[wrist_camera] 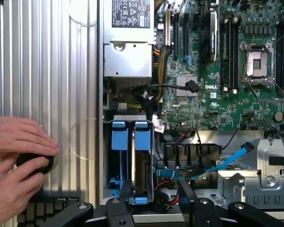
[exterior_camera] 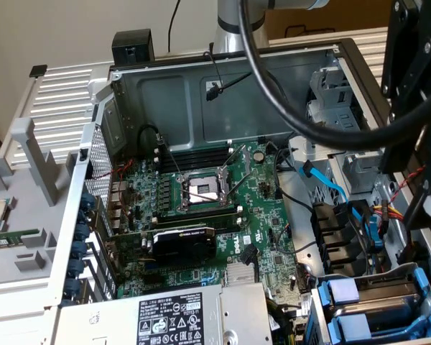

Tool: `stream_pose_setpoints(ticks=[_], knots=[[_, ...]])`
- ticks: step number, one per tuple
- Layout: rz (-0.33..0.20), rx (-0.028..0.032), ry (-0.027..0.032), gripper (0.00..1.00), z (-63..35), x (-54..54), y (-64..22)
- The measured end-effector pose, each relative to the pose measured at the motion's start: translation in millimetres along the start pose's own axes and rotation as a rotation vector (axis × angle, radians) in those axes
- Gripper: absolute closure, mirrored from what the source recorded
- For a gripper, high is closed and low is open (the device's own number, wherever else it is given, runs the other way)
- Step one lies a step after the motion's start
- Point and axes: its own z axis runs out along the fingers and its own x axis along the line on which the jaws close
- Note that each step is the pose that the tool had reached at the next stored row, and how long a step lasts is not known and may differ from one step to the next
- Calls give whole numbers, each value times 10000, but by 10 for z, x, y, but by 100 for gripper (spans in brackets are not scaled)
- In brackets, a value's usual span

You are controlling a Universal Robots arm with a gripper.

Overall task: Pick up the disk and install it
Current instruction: 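Insert the first disk wire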

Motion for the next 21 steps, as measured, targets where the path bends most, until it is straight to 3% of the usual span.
stream_pose_setpoints(ticks=[5,13,17,21], knots=[[250,63,-21,49,14,-5,0],[688,76,-16,49,41,-22,-2],[754,67,-13,49,-5,-38,-3],[791,69,84,49,-128,-56,-6]])
